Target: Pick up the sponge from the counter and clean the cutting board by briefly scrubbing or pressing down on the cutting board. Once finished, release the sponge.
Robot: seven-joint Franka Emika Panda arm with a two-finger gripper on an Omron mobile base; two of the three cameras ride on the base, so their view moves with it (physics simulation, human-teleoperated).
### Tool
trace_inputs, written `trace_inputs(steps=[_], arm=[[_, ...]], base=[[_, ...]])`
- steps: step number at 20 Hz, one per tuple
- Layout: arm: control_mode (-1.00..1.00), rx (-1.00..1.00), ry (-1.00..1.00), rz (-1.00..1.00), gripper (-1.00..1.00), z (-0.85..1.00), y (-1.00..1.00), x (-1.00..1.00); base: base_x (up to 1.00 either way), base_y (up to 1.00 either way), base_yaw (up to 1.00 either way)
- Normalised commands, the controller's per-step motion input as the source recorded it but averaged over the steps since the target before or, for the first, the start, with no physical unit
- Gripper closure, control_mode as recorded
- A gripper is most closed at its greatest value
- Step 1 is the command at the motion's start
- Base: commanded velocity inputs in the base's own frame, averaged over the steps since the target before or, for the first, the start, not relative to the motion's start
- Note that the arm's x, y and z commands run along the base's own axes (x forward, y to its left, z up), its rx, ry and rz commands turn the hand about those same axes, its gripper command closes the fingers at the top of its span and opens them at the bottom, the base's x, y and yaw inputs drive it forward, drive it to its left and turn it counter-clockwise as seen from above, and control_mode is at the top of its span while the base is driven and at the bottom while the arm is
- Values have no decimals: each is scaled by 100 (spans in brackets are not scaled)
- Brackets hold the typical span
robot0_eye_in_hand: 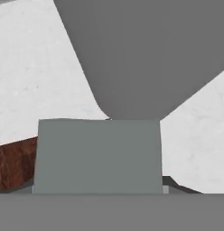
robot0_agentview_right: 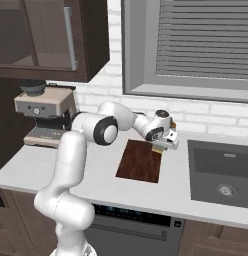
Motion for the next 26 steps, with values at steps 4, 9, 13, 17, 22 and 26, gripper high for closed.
trace_inputs(steps=[4,9,13,17,22,26], arm=[[-100,0,-2,-4,100,0,0,72],[-100,0,-2,-5,100,0,0,48],[-100,0,-1,-8,100,-2,6,-37],[-100,0,-1,-14,100,0,11,-85],[-100,0,-5,-14,100,0,29,-100],[-100,0,-7,-10,100,0,44,-96]], base=[[0,0,0],[0,0,0],[0,0,0],[0,0,0],[0,0,0],[0,0,0]])
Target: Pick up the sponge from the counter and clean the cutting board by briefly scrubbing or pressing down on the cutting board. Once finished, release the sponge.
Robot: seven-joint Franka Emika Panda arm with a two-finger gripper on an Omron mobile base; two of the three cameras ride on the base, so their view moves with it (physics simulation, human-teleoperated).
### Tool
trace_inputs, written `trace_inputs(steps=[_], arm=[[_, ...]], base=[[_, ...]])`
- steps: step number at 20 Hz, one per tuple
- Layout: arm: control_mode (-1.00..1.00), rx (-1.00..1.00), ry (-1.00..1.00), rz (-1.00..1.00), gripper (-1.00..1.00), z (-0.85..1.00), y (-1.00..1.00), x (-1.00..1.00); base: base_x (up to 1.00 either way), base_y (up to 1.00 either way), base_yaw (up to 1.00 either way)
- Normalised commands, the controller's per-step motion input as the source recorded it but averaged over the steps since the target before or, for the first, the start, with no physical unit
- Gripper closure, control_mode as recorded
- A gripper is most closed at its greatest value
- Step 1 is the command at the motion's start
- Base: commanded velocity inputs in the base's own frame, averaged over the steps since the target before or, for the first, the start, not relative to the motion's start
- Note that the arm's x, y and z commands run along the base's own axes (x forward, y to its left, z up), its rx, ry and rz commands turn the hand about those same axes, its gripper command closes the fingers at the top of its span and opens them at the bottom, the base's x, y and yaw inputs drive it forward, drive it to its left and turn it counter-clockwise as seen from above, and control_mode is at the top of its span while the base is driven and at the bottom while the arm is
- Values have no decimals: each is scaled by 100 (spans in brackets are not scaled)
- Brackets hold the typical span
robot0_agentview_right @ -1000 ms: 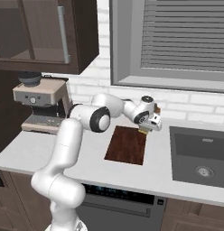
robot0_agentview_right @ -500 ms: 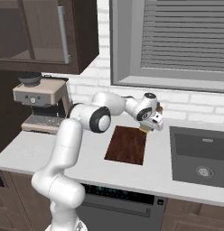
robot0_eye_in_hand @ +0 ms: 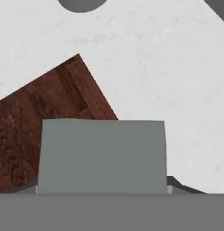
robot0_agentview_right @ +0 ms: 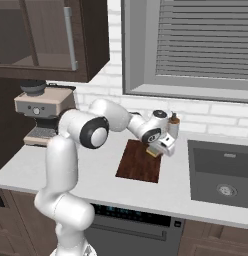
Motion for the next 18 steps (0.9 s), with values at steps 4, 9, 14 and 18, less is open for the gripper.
trace_inputs(steps=[4,9,14,18], arm=[[-100,0,-6,-9,100,-1,53,-88],[-100,-1,-6,-9,100,-2,57,-84],[-100,-1,-4,-7,100,12,59,-59],[-100,-4,-15,-7,100,64,81,-17]], base=[[0,0,0],[0,0,0],[0,0,0],[0,0,0]])
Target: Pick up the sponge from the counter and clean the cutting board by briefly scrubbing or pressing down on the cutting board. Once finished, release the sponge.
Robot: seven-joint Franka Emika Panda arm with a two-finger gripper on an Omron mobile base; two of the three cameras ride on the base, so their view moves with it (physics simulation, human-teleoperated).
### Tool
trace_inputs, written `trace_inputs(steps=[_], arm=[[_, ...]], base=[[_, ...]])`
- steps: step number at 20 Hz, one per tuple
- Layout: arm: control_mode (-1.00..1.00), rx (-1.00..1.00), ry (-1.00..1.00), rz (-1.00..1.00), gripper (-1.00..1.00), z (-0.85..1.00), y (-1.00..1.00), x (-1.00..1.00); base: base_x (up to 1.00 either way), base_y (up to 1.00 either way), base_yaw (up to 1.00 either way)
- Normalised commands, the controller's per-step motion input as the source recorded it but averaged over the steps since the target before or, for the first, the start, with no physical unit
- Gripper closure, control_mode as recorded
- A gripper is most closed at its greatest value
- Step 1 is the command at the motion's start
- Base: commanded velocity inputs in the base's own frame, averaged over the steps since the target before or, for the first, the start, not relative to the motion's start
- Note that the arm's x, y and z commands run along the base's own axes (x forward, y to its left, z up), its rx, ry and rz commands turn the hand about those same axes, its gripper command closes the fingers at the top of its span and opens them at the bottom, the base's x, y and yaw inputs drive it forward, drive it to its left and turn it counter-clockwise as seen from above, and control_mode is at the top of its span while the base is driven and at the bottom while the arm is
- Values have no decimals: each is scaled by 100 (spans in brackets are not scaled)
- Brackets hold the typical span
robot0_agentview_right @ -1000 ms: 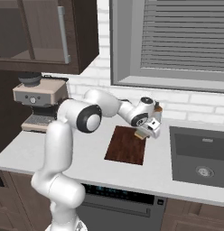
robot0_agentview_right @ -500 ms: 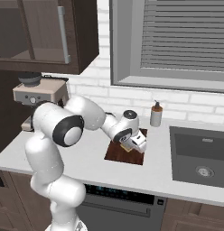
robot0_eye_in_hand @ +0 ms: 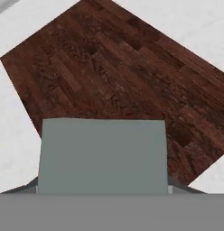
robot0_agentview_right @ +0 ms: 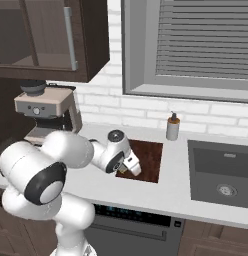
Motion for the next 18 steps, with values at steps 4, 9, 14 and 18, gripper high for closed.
trace_inputs(steps=[4,9,14,18], arm=[[-100,-7,-16,-8,100,75,96,-4],[-100,-7,5,-3,100,18,54,1],[-100,21,61,34,100,-29,0,44],[-100,5,28,25,100,-5,11,24]], base=[[0,0,0],[0,0,0],[0,0,0],[0,0,0]])
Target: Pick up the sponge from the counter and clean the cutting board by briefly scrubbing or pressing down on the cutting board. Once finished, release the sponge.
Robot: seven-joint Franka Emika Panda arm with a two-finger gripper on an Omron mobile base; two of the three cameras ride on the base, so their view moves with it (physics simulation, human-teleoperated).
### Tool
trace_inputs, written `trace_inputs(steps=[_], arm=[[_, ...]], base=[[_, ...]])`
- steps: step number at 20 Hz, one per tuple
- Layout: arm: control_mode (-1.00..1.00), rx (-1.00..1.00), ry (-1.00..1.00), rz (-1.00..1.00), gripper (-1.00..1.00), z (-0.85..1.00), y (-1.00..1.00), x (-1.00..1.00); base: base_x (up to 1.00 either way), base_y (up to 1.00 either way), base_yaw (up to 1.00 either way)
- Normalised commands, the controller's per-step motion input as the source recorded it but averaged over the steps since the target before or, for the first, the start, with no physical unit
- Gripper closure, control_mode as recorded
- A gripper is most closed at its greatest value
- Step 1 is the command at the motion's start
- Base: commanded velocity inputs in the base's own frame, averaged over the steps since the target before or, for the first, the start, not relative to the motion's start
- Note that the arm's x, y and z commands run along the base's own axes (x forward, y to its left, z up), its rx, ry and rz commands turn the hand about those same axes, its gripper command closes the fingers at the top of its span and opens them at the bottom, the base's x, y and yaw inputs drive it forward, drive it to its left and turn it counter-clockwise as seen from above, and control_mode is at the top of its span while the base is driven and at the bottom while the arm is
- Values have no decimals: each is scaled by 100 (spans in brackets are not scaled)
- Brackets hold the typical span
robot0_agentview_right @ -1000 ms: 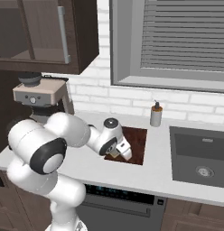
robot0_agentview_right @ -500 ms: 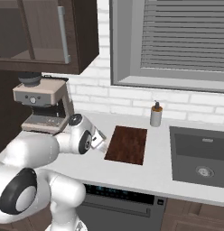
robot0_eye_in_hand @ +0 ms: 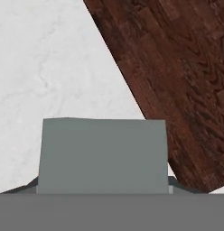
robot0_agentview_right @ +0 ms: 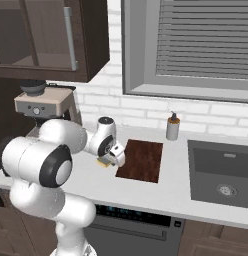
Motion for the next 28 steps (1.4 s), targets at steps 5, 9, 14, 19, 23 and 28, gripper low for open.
trace_inputs(steps=[5,9,14,19,23,28], arm=[[-100,-5,5,5,-100,-4,36,-1],[-100,0,-1,0,-100,2,0,-9],[-100,0,-7,1,-100,16,0,-37],[-100,-2,-13,5,-100,40,0,-49],[-100,-12,-29,9,-100,99,0,-40],[-100,-8,-19,11,-100,90,0,-33]], base=[[0,0,0],[0,0,0],[0,0,0],[0,0,0],[0,0,0],[0,0,0]])
